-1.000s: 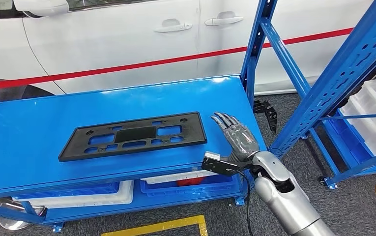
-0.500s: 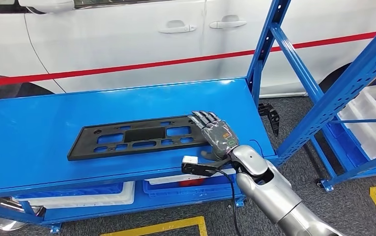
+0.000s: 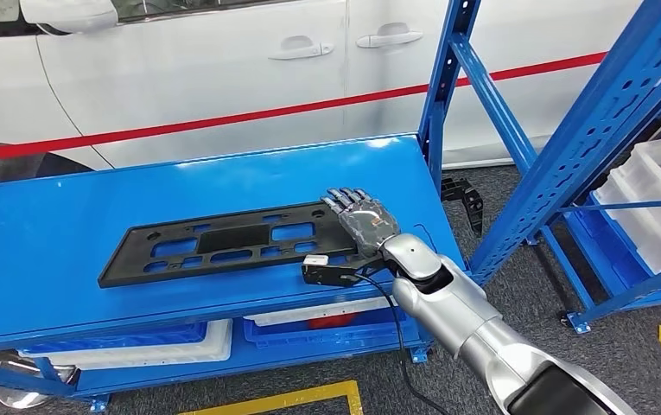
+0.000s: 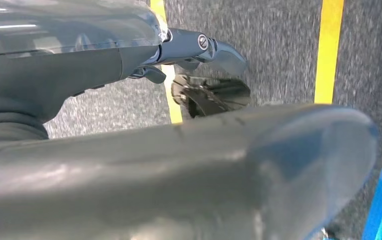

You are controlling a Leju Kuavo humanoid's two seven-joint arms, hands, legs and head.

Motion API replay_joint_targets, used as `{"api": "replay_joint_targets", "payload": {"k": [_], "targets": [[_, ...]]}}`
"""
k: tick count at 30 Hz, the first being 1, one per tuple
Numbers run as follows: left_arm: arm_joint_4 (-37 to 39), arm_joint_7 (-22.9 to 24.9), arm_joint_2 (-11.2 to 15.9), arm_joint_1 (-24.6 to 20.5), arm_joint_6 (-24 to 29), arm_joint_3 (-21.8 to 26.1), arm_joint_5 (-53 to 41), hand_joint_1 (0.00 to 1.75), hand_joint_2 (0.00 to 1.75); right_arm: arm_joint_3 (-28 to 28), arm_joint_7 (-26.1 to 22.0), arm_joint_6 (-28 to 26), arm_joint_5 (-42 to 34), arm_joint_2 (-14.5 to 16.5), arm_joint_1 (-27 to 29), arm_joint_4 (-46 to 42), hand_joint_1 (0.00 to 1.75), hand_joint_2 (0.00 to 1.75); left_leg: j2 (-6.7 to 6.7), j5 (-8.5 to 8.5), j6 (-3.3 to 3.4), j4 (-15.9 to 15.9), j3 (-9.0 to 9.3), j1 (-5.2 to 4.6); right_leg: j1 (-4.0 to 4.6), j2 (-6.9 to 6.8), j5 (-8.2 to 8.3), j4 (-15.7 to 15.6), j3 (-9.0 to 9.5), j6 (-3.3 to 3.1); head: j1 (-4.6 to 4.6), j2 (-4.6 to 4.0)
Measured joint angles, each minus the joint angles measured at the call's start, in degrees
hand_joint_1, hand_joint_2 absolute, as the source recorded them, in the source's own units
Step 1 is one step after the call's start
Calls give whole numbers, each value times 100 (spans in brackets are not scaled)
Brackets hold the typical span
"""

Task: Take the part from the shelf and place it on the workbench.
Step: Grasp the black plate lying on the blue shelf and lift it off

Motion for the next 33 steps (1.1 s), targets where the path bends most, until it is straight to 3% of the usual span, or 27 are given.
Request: {"api": "replay_joint_targets", "payload": {"k": [1, 2, 4, 6, 10, 11, 13, 15, 16, 17, 18, 20, 22, 26, 28, 30, 31, 32, 33], "targets": [[0, 8, -1, 4, 0, 8, -1, 0, 0, 22, 2, -8, 7, 42, -52, 127, 0, 175, 0, 15, 0, 115, -65, 1, 5, 0, -1, 1, 3, -1, 0, 0], [0, 16, -1, 7, 1, 15, -1, 0, 0, 41, 3, -15, 10, 81, -107, 238, 0, 175, 0, 135, 9, 8, -24, 0, 8, 5, -2, 2, 9, -1, 0, 0], [0, 25, -1, 7, 2, 33, -5, 0, 0, 63, 5, -22, 9, 161, -226, 444, 0, 175, 0, 550, 58, -767, 327, -3, 12, 18, -8, 2, 29, 7, 1, 0], [0, 26, -1, -4, 2, 52, -16, 0, 0, 75, -1, -3, -13, 227, -340, 646, 0, 175, -3, 783, 118, -1433, 635, -28, 28, 29, -13, 7, 29, 40, 2, 0], [0, 29, -8, -12, -6, 68, -37, 0, 0, 104, -66, 73, -87, 339, -544, 998, 0, 175, -1, 836, 229, -1616, 712, -31, 35, 27, -27, 13, 16, 160, 7, 0], [0, 31, -14, -15, -10, 70, -37, 0, 0, 113, -98, 106, -96, 371, -597, 1084, 0, 175, 6, 861, 268, -1650, 725, -16, 37, 24, -104, 109, -25, 184, 10, 0], [0, 32, -25, -27, -20, 73, -37, 0, 0, 155, -167, 185, -105, 455, -710, 1291, 0, 175, 16, 891, 317, -1689, 731, -4, 30, 18, -422, 646, -273, 214, 14, 0], [0, 31, -26, -38, -23, 76, -37, 0, 0, 212, -204, 243, -107, 564, -797, 1493, 0, 175, 21, 893, 327, -1686, 722, -8, 15, 18, -719, 1365, -619, 236, 13, 0], [0, 29, -27, -43, -24, 78, -37, 0, 0, 233, -211, 258, -108, 615, -829, 1579, 0, 175, 22, 892, 325, -1683, 723, -8, 7, 15, -739, 1549, -711, 246, 14, 0], [0, 29, -29, -46, -24, 79, -37, 0, 0, 247, -213, 268, -110, 657, -857, 1640, 0, 175, 19, 888, 320, -1678, 729, -7, -1, 12, -642, 1508, -692, 250, 14, 0], [0, 28, -32, -47, -25, 80, -39, 0, 0, 258, -213, 274, -111, 691, -885, 1691, 0, 175, 14, 881, 311, -1669, 737, -4, -8, 7, -458, 1249, -564, 247, 14, 0], [0, 27, -39, -49, -28, 80, -44, 0, 0, 271, -213, 275, -112, 744, -941, 1764, 0, 175, 2, 851, 272, -1630, 733, -11, -3, -3, -105, 451, -176, 223, 15, 0], [0, 22, -43, -50, -36, 82, -51, 0, 0, 300, -217, 281, -108, 804, -1000, 1829, 0, 175, -3, 831, 215, -1594, 704, -28, 13, 3, 9, 29, 8, 180, 12, 0], [0, 3, -43, -62, -52, 94, -60, 0, 0, 468, -236, 418, -11, 1048, -1141, 2023, 0, 175, 2, 761, 83, -1522, 670, -9, 16, 27, 34, -20, 4, 52, 7, 0], [0, -7, -46, -78, -52, 110, -54, 0, 0, 609, -243, 492, 62, 1248, -1196, 2145, 0, 175, 4, 477, 28, -1057, 466, 9, -1, 24, 49, -43, 11, -5, 2, 0], [1, -13, -60, -85, -50, 127, -50, 0, 0, 744, -249, 529, 124, 1436, -1210, 2260, 0, 175, 4, 132, -9, -296, 115, 19, 9, 22, 46, -42, 6, -28, 0, 0], [1, -14, -67, -84, -50, 137, -50, 0, 0, 805, -250, 538, 147, 1522, -1213, 2312, 0, 175, 4, 61, -19, -35, -10, 22, 13, 22, 45, -42, 6, -31, 0, 0], [1, -14, -74, -83, -50, 146, -54, 0, 0, 864, -257, 542, 164, 1602, -1218, 2359, 0, 175, 4, 106, -22, 9, -34, 22, 16, 23, 44, -41, 9, -33, 0, 0], [1, -15, -77, -83, -51, 153, -58, 0, 0, 916, -268, 543, 173, 1673, -1223, 2396, 0, 175, 5, 251, -16, -174, 51, 22, 17, 27, 43, -40, 15, -31, 0, 0]]}}
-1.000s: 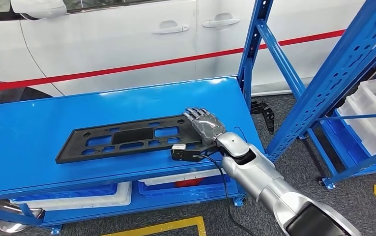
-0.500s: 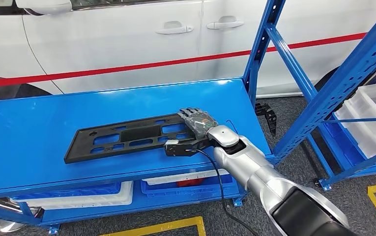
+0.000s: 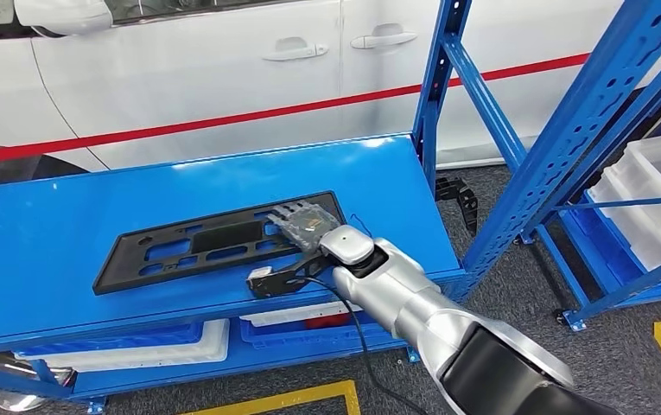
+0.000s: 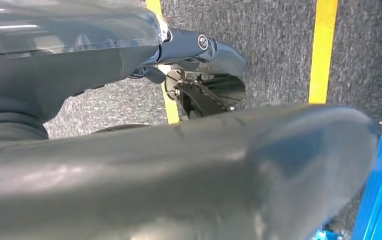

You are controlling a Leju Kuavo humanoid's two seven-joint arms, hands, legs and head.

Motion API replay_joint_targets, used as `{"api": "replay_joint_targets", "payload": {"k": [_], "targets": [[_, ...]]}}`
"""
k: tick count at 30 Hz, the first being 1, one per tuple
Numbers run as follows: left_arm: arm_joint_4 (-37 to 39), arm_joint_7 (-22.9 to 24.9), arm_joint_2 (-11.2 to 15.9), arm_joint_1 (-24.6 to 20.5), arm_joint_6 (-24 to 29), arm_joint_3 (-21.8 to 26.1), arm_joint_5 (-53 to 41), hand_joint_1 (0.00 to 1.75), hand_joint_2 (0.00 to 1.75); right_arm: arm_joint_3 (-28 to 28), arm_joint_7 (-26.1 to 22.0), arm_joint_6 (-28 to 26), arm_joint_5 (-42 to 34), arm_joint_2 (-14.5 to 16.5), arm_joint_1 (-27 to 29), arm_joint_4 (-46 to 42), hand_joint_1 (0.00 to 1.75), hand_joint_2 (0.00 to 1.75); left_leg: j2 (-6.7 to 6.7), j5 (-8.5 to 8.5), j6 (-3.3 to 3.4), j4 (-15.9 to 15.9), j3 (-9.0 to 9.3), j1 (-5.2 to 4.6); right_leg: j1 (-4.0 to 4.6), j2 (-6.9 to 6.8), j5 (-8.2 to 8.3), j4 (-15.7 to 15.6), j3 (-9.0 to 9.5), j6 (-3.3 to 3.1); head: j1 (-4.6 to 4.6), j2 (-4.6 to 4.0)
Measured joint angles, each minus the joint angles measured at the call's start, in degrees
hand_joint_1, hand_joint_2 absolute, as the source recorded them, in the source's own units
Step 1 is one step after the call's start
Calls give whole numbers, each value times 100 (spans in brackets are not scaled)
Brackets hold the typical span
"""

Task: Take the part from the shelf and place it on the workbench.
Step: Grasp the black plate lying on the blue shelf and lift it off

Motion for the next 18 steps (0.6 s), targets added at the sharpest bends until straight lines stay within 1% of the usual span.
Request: {"api": "replay_joint_targets", "payload": {"k": [1, 2, 3, 4, 5, 6, 7, 8, 9, 10, 12, 13, 14, 15, 16, 17, 18], "targets": [[-1, -1, -2, -1, -3, 5, -5, 0, 0, 51, -15, -3, 7, 78, -5, 29, 0, 175, 2, 212, 15, -378, 182, 0, 0, 4, -3, 0, 8, 3, 0, 0], [-1, -1, -2, -4, -6, 8, -9, 0, 0, 95, -29, -7, 14, 146, -11, 53, 0, 175, 4, 386, 35, -813, 392, -4, 3, 8, -6, 1, 14, 10, 1, 0], [-1, -1, -2, -10, -8, 11, -13, 0, 0, 132, -39, -10, 19, 206, -14, 75, 0, 175, 5, 501, 63, -1154, 558, -16, 10, 14, -7, 3, 13, 27, 1, 0], [-1, -2, -2, -15, -11, 16, -15, 0, 0, 167, -44, -12, 22, 266, -15, 96, 0, 175, 3, 557, 89, -1373, 660, -31, 16, 16, -6, 4, 8, 49, 2, 0], [-1, -3, -3, -18, -12, 22, -18, 0, 0, 197, -46, -12, 25, 311, -15, 120, 0, 175, 0, 553, 113, -1444, 687, -47, 19, 17, -2, 2, 1, 77, 4, 0], [-1, -3, -3, -18, -12, 27, -21, 0, 0, 222, -48, -13, 26, 353, -15, 141, 0, 175, -5, 563, 140, -1451, 684, -61, 20, 18, 5, -6, -1, 110, 4, 0], [0, -3, -9, -14, -13, 33, -23, 0, 0, 244, -49, -12, 27, 389, -16, 159, 0, 175, -3, 580, 173, -1470, 688, -45, 18, 14, -3, -3, -2, 144, 5, 0], [1, -3, -17, -12, -13, 38, -25, 0, 0, 265, -50, -7, 28, 412, -19, 175, 0, 175, -2, 600, 209, -1496, 698, -33, 19, 8, -42, 41, -17, 178, 8, 0], [1, -4, -26, -13, -13, 43, -26, 0, 0, 289, -48, 11, 25, 432, -25, 184, 0, 175, 3, 620, 246, -1524, 709, -19, 22, 4, -138, 173, -74, 207, 13, 0], [1, -4, -34, -16, -13, 48, -26, 0, 0, 321, -36, 46, 7, 447, -28, 187, 0, 175, 8, 635, 276, -1545, 716, -5, 23, -2, -295, 426, -190, 229, 19, 0], [1, -1, -37, -19, -13, 55, -29, 0, 0, 424, 32, 150, -92, 461, -27, 172, 0, 175, 12, 638, 302, -1547, 711, -18, 21, -6, -650, 1155, -541, 254, 27, 0], [1, 10, -38, -20, -13, 57, -36, 0, 0, 486, 93, 206, -178, 463, -23, 152, 0, 175, 12, 636, 304, -1546, 711, -23, 21, -7, -741, 1447, -684, 258, 27, 0], [1, 26, -38, -23, -15, 59, -48, 0, 0, 558, 170, 254, -284, 467, -25, 131, 0, 175, 10, 633, 305, -1543, 715, -25, 22, -7, -723, 1557, -743, 256, 28, 0], [1, 46, -38, -27, -18, 60, -62, 0, 0, 633, 252, 293, -400, 473, -35, 110, 0, 175, 7, 627, 303, -1539, 723, -27, 22, -7, -598, 1443, -688, 245, 29, 0], [1, 66, -38, -32, -24, 59, -78, 0, 0, 716, 324, 323, -509, 480, -48, 97, 0, 175, 2, 619, 298, -1532, 734, -28, 25, -7, -398, 1130, -532, 226, 30, 0], [1, 80, -43, -38, -30, 58, -89, 0, 0, 794, 384, 340, -597, 488, -63, 90, 0, 175, -3, 607, 287, -1523, 743, -28, 32, -8, -211, 714, -329, 196, 31, 0], [1, 88, -47, -44, -37, 58, -96, 0, 0, 862, 428, 349, -654, 498, -77, 87, 1, 175, -7, 592, 269, -1505, 741, -40, 43, -9, -73, 345, -149, 168, 30, 0]]}}
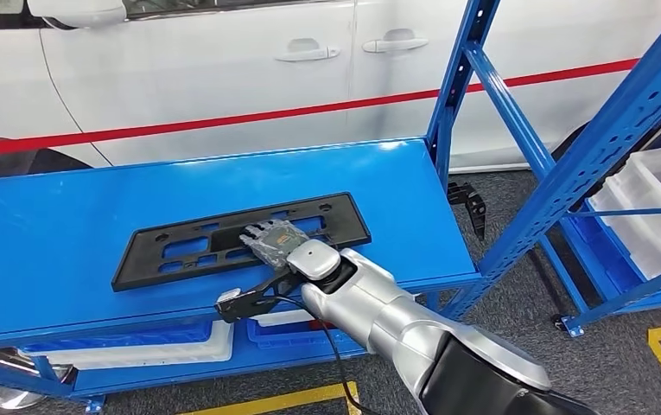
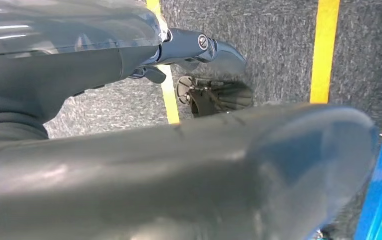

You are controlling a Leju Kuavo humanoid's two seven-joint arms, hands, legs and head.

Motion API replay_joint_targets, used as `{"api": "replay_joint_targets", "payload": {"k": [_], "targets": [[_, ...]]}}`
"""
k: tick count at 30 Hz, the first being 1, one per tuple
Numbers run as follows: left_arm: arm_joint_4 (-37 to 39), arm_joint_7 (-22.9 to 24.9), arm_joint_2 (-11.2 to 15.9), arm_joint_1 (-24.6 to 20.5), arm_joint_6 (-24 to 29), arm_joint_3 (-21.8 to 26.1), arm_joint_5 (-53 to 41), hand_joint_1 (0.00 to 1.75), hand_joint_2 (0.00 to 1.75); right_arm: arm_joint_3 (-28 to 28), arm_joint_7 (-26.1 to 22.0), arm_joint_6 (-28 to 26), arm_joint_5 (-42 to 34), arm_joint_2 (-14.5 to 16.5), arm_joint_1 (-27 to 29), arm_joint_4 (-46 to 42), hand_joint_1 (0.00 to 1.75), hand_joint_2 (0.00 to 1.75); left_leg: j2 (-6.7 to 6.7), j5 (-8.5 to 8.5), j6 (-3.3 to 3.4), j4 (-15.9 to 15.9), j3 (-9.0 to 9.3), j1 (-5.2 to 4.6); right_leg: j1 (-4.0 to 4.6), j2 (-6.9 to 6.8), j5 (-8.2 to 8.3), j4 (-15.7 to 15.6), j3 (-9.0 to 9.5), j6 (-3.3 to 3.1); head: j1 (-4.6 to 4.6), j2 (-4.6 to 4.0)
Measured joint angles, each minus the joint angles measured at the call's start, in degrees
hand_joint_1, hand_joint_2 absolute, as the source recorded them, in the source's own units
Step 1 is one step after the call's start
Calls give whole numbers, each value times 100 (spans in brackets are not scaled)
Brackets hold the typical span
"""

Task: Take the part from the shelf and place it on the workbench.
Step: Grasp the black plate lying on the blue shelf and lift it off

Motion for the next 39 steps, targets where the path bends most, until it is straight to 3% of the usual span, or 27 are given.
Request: {"api": "replay_joint_targets", "payload": {"k": [2, 4, 6, 7, 9, 11, 12, 13, 15, 16, 17, 20, 22, 24, 26, 27, 28, 30, 32, 36, 37, 39], "targets": [[0, 2, -8, -9, -11, 1, -11, 0, 0, 104, 75, -3, -45, 16, -24, 5, 43, 175, -2, -19, -51, 20, -16, -13, 24, 4, 80, -367, 164, -47, -2, 0], [0, -6, -8, -18, -19, 1, -24, 0, 0, 176, 181, -40, -40, 22, -50, 39, 114, 175, -2, -23, -113, 11, -16, -12, 29, 10, 88, -394, 168, -89, -2, 0], [0, -22, -4, -22, -32, 0, -38, 0, 0, 222, 316, -118, -4, 22, -81, 124, 151, 175, 1, -125, -178, 120, -54, -1, 0, 3, 110, -435, 189, -144, -6, 0], [0, -33, -3, -23, -43, 0, -45, 0, 0, 236, 387, -171, 20, 19, -96, 181, 157, 175, 3, -257, -210, 325, -142, 8, -19, -2, 121, -454, 197, -165, -9, 0], [0, -56, -2, -19, -74, 0, -76, 0, 0, 255, 520, -284, 78, 1, -118, 300, 163, 175, 5, -622, -265, 1059, -476, 32, -28, -10, 122, -456, 197, -181, -14, 0], [0, -81, -1, -12, -114, 0, -100, 0, 0, 269, 625, -364, 129, -29, -135, 396, 166, 175, 7, -786, -299, 1643, -761, 53, -29, -15, 119, -450, 197, -180, -13, 0], [0, -102, 4, -10, -140, -1, -105, 0, 0, 274, 671, -386, 155, -45, -148, 430, 168, 175, 8, -694, -307, 1615, -757, 63, -32, -16, 114, -446, 202, -174, -13, 0], [0, -126, 10, -9, -167, -1, -112, 0, 0, 276, 711, -398, 181, -61, -166, 454, 171, 175, 9, -512, -311, 1367, -648, 74, -37, -14, 107, -440, 211, -163, -13, 0], [0, -184, 29, -10, -227, -5, -135, 0, 0, 276, 780, -412, 230, -99, -209, 492, 174, 175, 11, -128, -306, 542, -260, 82, -36, -9, 81, -417, 222, -121, -14, 0], [0, -212, 34, -12, -257, -8, -147, 0, 0, 276, 806, -416, 249, -123, -226, 507, 175, 175, 7, -38, -280, 252, -125, 74, -29, -5, 75, -407, 216, -93, -12, 1], [0, -237, 39, -14, -288, -11, -160, 0, 0, 276, 829, -423, 269, -151, -237, 521, 175, 175, 2, -9, -248, 83, -51, 61, -21, -3, 73, -401, 208, -64, -11, 1], [0, -294, 47, -7, -362, -19, -197, 0, 0, 275, 876, -450, 315, -239, -251, 546, 175, 175, -3, 0, -119, 27, -40, 43, -26, 1, 75, -400, 203, 31, -7, 0], [0, -314, 52, -10, -384, -22, -209, 0, 87, 271, 886, -461, 326, -301, -268, 553, 175, 175, 7, 32, -28, -7, -31, 56, -41, 0, -113, -134, 92, 82, -5, 0], [0, -340, 56, -19, -403, -26, -216, 0, 175, 261, 891, -463, 331, -367, -272, 563, 175, 175, 10, 44, 30, -14, -45, 47, -48, 0, -483, 554, -237, 105, -1, 0], [0, -385, 58, -16, -418, -36, -238, 0, 175, 238, 893, -473, 335, -425, -260, 574, 175, 175, 8, 47, 44, -10, -58, 27, -49, -1, -680, 1158, -540, 112, -1, 0], [0, -414, 58, -12, -422, -45, -252, 0, 175, 222, 893, -480, 336, -446, -256, 578, 175, 175, 5, 47, 46, -6, -58, 17, -48, -1, -623, 1189, -561, 104, -2, 0], [0, -442, 59, -12, -420, -53, -266, 0, 175, 202, 893, -490, 337, -461, -255, 580, 175, 175, 1, 45, 45, -2, -53, 9, -47, -1, -466, 994, -465, 85, -2, 0], [0, -475, 58, -17, -374, -71, -296, 0, 175, 144, 892, -529, 329, -479, -261, 581, 175, 175, -10, 34, 32, 12, -44, -14, -26, -4, -97, 219, -74, 18, -2, 0], [0, -457, 56, -21, -270, -93, -323, 0, 175, 61, 875, -599, 299, -487, -271, 581, 175, 175, -15, 22, -5, 30, -56, -35, 1, -8, 62, -305, 172, -24, -5, 0], [-1, -421, 73, -20, -144, -114, -318, 0, 175, -155, 749, -815, 193, -499, -282, 567, 175, 175, -11, -35, -128, 90, -96, -18, -6, -15, 96, -430, 207, -104, -8, 0], [-1, -439, 80, -19, -139, -114, -305, 0, 175, -223, 691, -901, 148, -503, -285, 552, 175, 175, -7, -142, -157, 241, -161, -8, -20, -19, 113, -456, 215, -136, -14, 0], [-1, -494, 92, -18, -162, -114, -280, 0, 175, -367, 483, -1153, 22, -513, -277, 483, 175, 175, 0, -492, -214, 876, -443, 19, -30, -21, 126, -476, 216, -172, -24, 0]]}}
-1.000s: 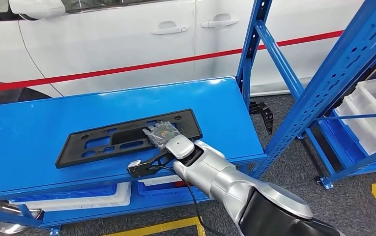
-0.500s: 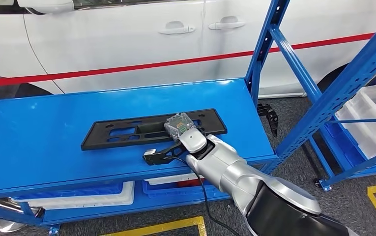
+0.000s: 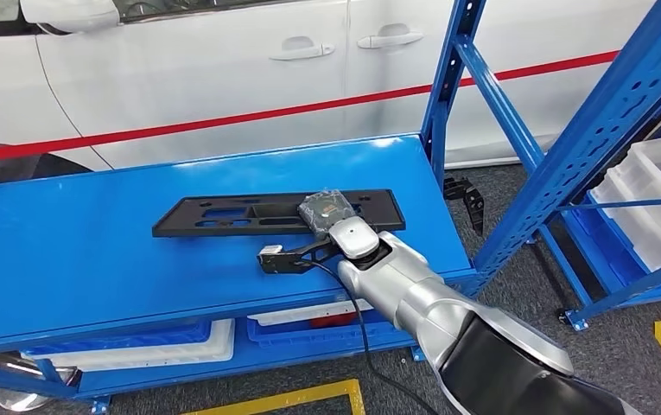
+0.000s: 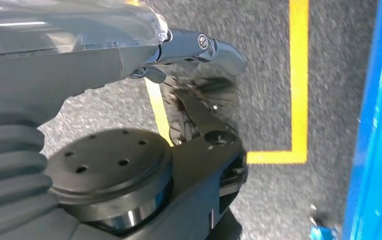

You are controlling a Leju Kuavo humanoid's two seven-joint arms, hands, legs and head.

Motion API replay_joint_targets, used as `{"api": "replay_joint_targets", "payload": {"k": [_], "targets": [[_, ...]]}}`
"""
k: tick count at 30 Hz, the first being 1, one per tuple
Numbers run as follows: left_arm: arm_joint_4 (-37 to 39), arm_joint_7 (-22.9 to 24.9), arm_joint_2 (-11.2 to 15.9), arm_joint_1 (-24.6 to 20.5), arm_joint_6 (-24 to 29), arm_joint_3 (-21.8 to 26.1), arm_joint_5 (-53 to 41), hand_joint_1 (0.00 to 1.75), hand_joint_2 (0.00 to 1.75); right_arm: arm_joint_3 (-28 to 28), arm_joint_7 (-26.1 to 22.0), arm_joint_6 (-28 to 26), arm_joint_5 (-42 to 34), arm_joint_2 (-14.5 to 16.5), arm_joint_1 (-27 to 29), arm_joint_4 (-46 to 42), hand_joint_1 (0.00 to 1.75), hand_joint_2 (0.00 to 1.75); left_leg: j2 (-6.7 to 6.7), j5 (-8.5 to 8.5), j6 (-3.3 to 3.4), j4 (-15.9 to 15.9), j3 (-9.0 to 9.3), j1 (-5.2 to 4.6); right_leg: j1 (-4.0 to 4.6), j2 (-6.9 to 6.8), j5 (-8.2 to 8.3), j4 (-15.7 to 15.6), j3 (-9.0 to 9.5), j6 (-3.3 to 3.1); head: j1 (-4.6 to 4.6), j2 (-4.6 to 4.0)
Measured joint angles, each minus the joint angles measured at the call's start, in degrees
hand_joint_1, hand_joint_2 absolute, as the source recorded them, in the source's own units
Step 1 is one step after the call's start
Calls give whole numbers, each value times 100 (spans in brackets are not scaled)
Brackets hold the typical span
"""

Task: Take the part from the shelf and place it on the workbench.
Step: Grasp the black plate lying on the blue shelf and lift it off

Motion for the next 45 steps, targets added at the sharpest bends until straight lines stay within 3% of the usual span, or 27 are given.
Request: {"api": "replay_joint_targets", "payload": {"k": [2, 3, 4, 7, 9, 12, 14, 16, 17, 18, 19, 20, 22, 24, 27, 28, 30, 32, 33, 34, 35, 37, 39, 42, 43, 45], "targets": [[0, -43, 4, -1, -57, 2, 34, 0, 175, -176, -334, -298, -177, -25, 36, -163, 175, 175, 1, -239, -47, 668, -316, 28, 6, 4, -5, 10, -8, -6, 0, 0], [0, -60, 8, -1, -90, 5, 57, 0, 175, -293, -519, -423, -277, -44, 68, -305, 175, 175, 1, -208, -63, 761, -369, 38, 6, 9, -11, 18, -9, -3, 0, 0], [-1, -79, 15, -1, -125, 11, 83, 0, 175, -425, -708, -523, -386, -63, 105, -484, 175, 175, 2, -63, -72, 623, -314, 47, 5, 15, -21, 30, -6, 6, -1, 0], [-1, -137, 48, -4, -221, 43, 134, 0, 175, -916, -1257, -614, -816, -158, 310, -1339, 175, 175, 4, 466, -51, -454, 173, 56, 7, 25, -75, 81, 0, 64, 1, 0], [-1, -175, 55, -3, -280, 70, 144, 0, 175, -1271, -1589, -548, -1236, -250, 560, -2092, 175, 175, -6, 501, 4, -751, 303, 30, 23, 18, -87, 100, -28, 116, 3, 0], [-1, -227, 61, 15, -329, 105, 156, 0, 175, -1825, -2037, -267, -2117, -361, 962, -3220, 175, 175, -16, 513, 110, -799, 304, 33, 23, 6, -129, 139, -61, 203, 8, 0], [-1, -244, 65, 17, -338, 116, 167, 0, 175, -2163, -2322, 112, -2954, -419, 1164, -3874, 175, 175, -9, 529, 193, -838, 319, 54, 18, 6, -350, 486, -224, 256, 12, 0], [-2, -263, 75, 8, -340, 120, 166, 0, 175, -2482, -2523, 695, -4038, -453, 1353, -4417, 175, 175, -5, 522, 240, -840, 320, 41, 13, 6, -677, 1200, -582, 282, 14, 0], [-2, -272, 81, 3, -339, 121, 163, 0, 175, -2627, -2535, 1106, -4692, -458, 1458, -4637, 175, 175, -4, 518, 249, -838, 323, 36, 12, 5, -773, 1516, -752, 287, 15, 0], [-2, -277, 86, 0, -336, 123, 161, 0, 175, -2750, -2493, 1569, -5381, -464, 1563, -4829, 175, 175, -5, 513, 253, -835, 327, 34, 12, 5, -769, 1667, -844, 287, 15, 0], [-2, -280, 89, -1, -330, 127, 161, 0, 175, -2835, -2417, 2017, -6010, -468, 1664, -4985, 175, 175, -6, 509, 253, -829, 332, 33, 12, 5, -660, 1606, -831, 278, 15, 0], [-2, -279, 91, -2, -317, 132, 166, 0, 175, -2883, -2331, 2408, -6545, -472, 1753, -5107, 175, 175, -7, 504, 248, -820, 338, 31, 13, 4, -473, 1341, -711, 261, 15, 0], [-2, -270, 92, -9, -277, 150, 182, 0, 175, -2890, -2206, 2950, -7248, -479, 1891, -5292, 175, 175, -11, 486, 221, -781, 332, 15, 27, 6, -127, 595, -350, 206, 15, 0], [-2, -241, 99, -16, -234, 187, 209, 0, 175, -2780, -2140, 3249, -7619, -514, 2051, -5452, 175, 175, -13, 474, 173, -749, 308, -3, 47, 12, -18, 205, -170, 164, 12, 0], [-2, -170, 126, -13, -150, 263, 253, 0, 175, -2443, -2074, 3345, -7697, -641, 2332, -5665, 175, 175, -12, 462, 80, -744, 293, 2, 46, 17, 14, 141, -173, 99, 11, 0], [-2, -136, 139, -13, -105, 284, 267, 0, 175, -2315, -2042, 3333, -7633, -697, 2398, -5720, 175, 175, -9, 380, 49, -675, 266, 6, 34, 9, 42, 113, -175, 61, 4, 0], [-2, -43, 161, -9, 5, 331, 309, 0, 175, -2056, -1993, 3257, -7413, -827, 2498, -5790, 175, 175, -2, 3, -7, -196, 97, 23, 12, -12, 93, 75, -194, 1, -13, 0], [-2, 39, 160, 0, 98, 391, 360, 0, 175, -1820, -1987, 3147, -7169, -970, 2588, -5812, 175, 175, 1, -408, -51, 528, -143, 37, 16, -24, 132, 82, -247, -16, -22, 0], [-2, 70, 160, 7, 131, 418, 381, 0, 175, -1719, -1995, 3105, -7074, -1030, 2628, -5813, 175, 175, 1, -494, -64, 741, -190, 39, 19, -28, 153, 91, -282, -15, -22, 0], [-2, 99, 161, 15, 162, 440, 397, 0, 175, -1630, -2007, 3065, -6991, -1079, 2658, -5814, 175, 175, 1, -478, -68, 748, -138, 40, 20, -29, 179, 102, -322, -11, -22, 0], [-2, 129, 161, 21, 193, 462, 408, 0, 175, -1551, -2019, 3023, -6917, -1117, 2674, -5814, 175, 175, 2, -370, -64, 524, 29, 40, 20, -25, 207, 113, -361, -3, -22, 0], [-2, 172, 162, 17, 248, 510, 428, 0, 175, -1430, -2050, 2933, -6798, -1168, 2682, -5816, 175, 175, 0, -92, -28, -302, 546, 28, 29, -17, 268, 131, -421, 31, -22, 0], [-2, 185, 157, 10, 281, 547, 451, 0, 175, -1342, -2092, 2802, -6652, -1210, 2679, -5828, 175, 175, -8, 48, 40, -807, 820, -3, 37, -16, 332, 137, -450, 94, -18, 0], [-2, 185, 137, 36, 305, 579, 476, 0, 175, -1244, -2140, 2650, -6498, -1265, 2675, -5845, 175, 175, -3, 150, 147, -848, 774, -24, 20, -10, 420, 128, -480, 202, -15, 0], [-2, 185, 125, 41, 312, 593, 478, 0, 175, -1219, -2150, 2626, -6483, -1287, 2673, -5847, 175, 175, 8, 209, 185, -862, 741, -15, 16, -2, 363, 171, -516, 234, -12, 0], [-2, 184, 102, 38, 323, 618, 482, 0, 175, -1189, -2164, 2582, -6477, -1333, 2677, -5855, 175, 175, 35, 347, 261, -883, 634, 8, 8, 10, -42, 549, -674, 281, 1, 0]]}}
